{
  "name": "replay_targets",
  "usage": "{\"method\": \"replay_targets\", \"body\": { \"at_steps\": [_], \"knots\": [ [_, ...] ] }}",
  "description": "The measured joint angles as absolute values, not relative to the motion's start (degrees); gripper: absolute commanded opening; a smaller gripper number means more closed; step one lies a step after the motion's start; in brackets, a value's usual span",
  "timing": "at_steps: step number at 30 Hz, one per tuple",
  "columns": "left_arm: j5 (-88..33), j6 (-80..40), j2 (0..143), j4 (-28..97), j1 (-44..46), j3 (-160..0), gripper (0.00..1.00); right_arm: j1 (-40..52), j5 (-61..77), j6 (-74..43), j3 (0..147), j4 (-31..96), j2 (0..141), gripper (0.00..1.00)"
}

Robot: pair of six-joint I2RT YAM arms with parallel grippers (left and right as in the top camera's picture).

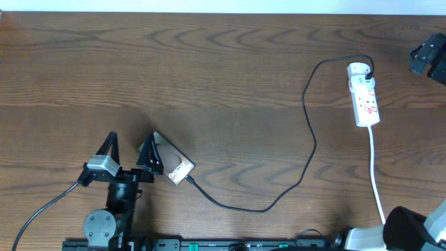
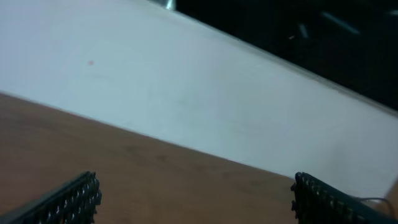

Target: Plug charger to phone and switch on socket

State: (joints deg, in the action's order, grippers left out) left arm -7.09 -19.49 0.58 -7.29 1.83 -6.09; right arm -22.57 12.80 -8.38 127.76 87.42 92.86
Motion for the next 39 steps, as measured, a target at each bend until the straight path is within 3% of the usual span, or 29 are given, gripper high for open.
{"method": "replay_targets", "body": {
  "at_steps": [19, 39],
  "knots": [
    [-0.4, -19.4, 0.6, 18.4, 1.5, -6.9, 0.97, -22.6, 12.8, -8.4, 127.8, 87.4, 92.9, 0.99],
    [0.0, -18.0, 0.6, 19.1, 1.5, -7.0, 0.97, -22.6, 12.8, -8.4, 127.8, 87.4, 92.9, 0.99]
  ]
}}
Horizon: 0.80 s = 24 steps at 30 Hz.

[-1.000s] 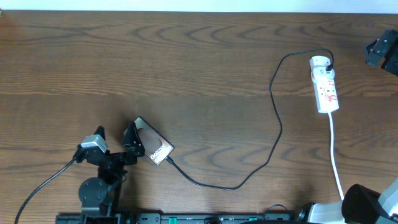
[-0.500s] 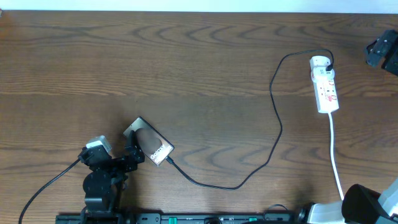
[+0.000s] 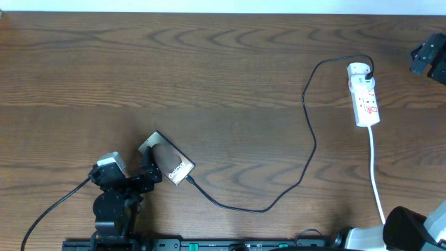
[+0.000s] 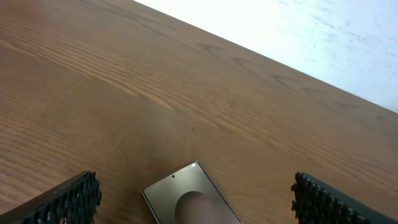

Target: Plug charger to phone and switch on socket

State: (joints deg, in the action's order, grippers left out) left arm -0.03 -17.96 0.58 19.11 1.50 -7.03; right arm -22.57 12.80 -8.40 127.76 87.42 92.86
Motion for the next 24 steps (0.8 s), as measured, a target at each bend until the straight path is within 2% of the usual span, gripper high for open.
{"method": "replay_targets", "body": {
  "at_steps": [24],
  "knots": [
    [0.0, -18.0, 0.6, 19.1, 1.5, -7.0, 0.97, -21.8, 12.2, -8.5, 126.9, 84.8, 91.4, 0.99]
  ]
}}
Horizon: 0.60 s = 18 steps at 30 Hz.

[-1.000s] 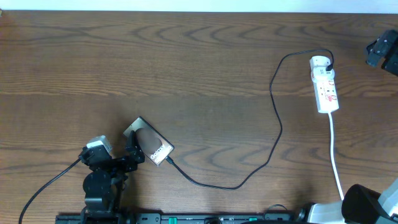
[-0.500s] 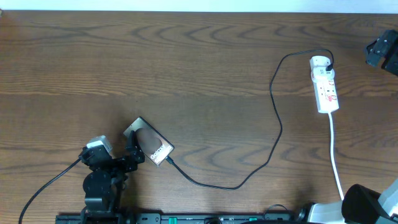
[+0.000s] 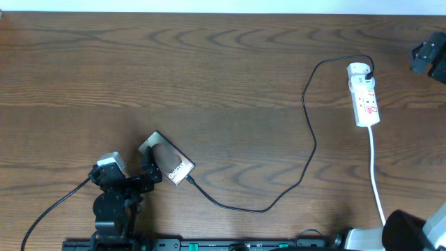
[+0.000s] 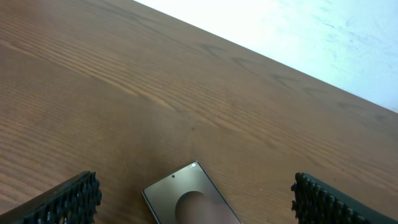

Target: Plug charger to phone and switch on socket

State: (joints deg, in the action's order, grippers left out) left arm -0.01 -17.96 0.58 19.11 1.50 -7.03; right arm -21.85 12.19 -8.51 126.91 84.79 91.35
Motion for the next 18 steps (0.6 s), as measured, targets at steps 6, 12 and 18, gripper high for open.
{"method": "replay_targets", "body": {
  "at_steps": [6, 12, 18],
  "knots": [
    [0.0, -18.0, 0.6, 19.1, 1.5, -7.0, 0.97, -15.7, 12.0, -8.6, 118.7, 69.3, 81.1, 0.99],
    [0.0, -18.0, 0.6, 19.2, 1.5, -7.0, 0.97, -8.5, 12.1, -8.6, 102.3, 49.5, 65.5, 0.99],
    [0.0, -18.0, 0.6, 19.2, 1.5, -7.0, 0.97, -4.0, 12.2, -8.7, 79.3, 29.6, 50.0, 0.99]
  ]
}}
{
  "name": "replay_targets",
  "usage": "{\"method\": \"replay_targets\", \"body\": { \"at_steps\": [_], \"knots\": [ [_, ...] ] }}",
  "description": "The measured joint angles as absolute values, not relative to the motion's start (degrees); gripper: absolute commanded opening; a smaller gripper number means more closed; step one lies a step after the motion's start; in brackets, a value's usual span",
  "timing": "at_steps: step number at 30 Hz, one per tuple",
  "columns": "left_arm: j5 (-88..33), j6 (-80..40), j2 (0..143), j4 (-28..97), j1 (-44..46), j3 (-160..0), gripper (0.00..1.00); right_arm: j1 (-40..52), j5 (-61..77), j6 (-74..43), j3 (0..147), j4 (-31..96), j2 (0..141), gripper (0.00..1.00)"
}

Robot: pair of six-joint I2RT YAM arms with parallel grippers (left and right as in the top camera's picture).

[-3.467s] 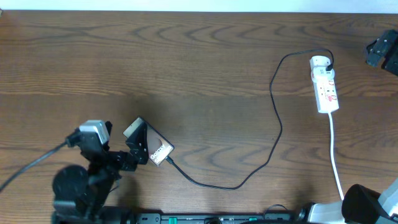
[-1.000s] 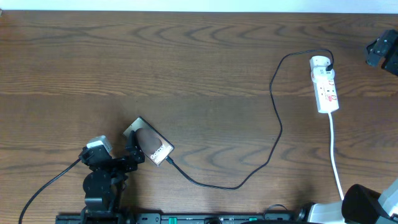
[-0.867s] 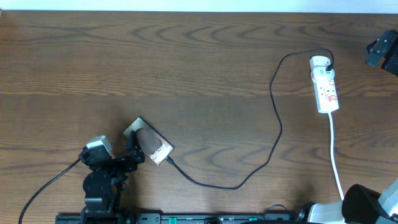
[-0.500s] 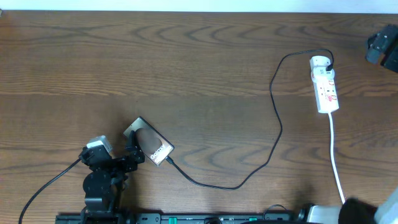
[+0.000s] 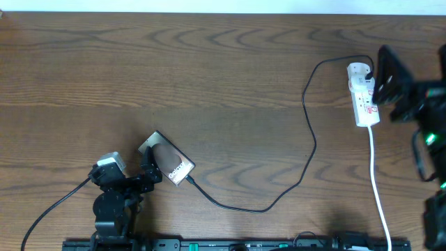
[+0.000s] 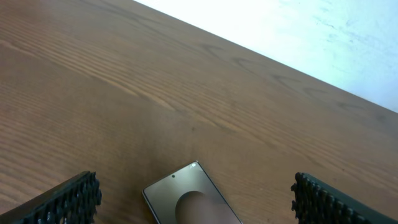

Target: Plug charger to phone and switch on socket

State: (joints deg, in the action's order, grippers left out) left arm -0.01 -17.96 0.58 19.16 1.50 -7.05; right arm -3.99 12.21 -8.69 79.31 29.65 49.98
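The phone (image 5: 168,163) lies at the lower left of the table, its end showing between the fingers in the left wrist view as phone (image 6: 186,198). The black charger cable (image 5: 311,143) meets the phone's lower-right end and loops across to a plug (image 5: 368,67) at the top of the white socket strip (image 5: 364,97). My left gripper (image 6: 196,202) is open, its fingers wide apart either side of the phone; overhead the left gripper (image 5: 144,174) sits just left of the phone. My right gripper (image 5: 390,78), blurred, hangs just right of the strip; its jaws are unclear.
The strip's white cord (image 5: 376,181) runs down to the table's front edge at the right. The cable's loop lies across the middle-right. A white wall (image 6: 298,31) borders the far edge of the wooden table (image 5: 209,70).
My right arm was at the frame's upper-right edge and is now in over the table, just right of the socket strip. The left gripper, phone and cable have not moved.
At first my left gripper stood open beside the phone with its camera facing the wall. At the second and third moments it was tilted down with the phone between its open fingers, and it has stayed so. The right arm stayed at the edge until now.
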Motion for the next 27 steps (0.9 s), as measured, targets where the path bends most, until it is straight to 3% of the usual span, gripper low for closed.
{"method": "replay_targets", "body": {
  "at_steps": [17, 23, 27],
  "knots": [
    [0.2, -17.9, 0.6, 19.2, 1.5, -7.1, 0.97, -1.2, 12.3, -8.8, 16.6, -23.7, 19.8, 0.99],
    [0.2, -18.0, 0.6, 19.3, 1.5, -7.1, 0.97, -1.2, 11.9, -8.8, 2.9, -30.9, 10.7, 0.99],
    [0.2, -18.0, 0.6, 19.3, 1.5, -7.1, 0.97, -1.2, 11.4, -8.8, 0.4, -25.5, 6.3, 0.99]
  ]
}}
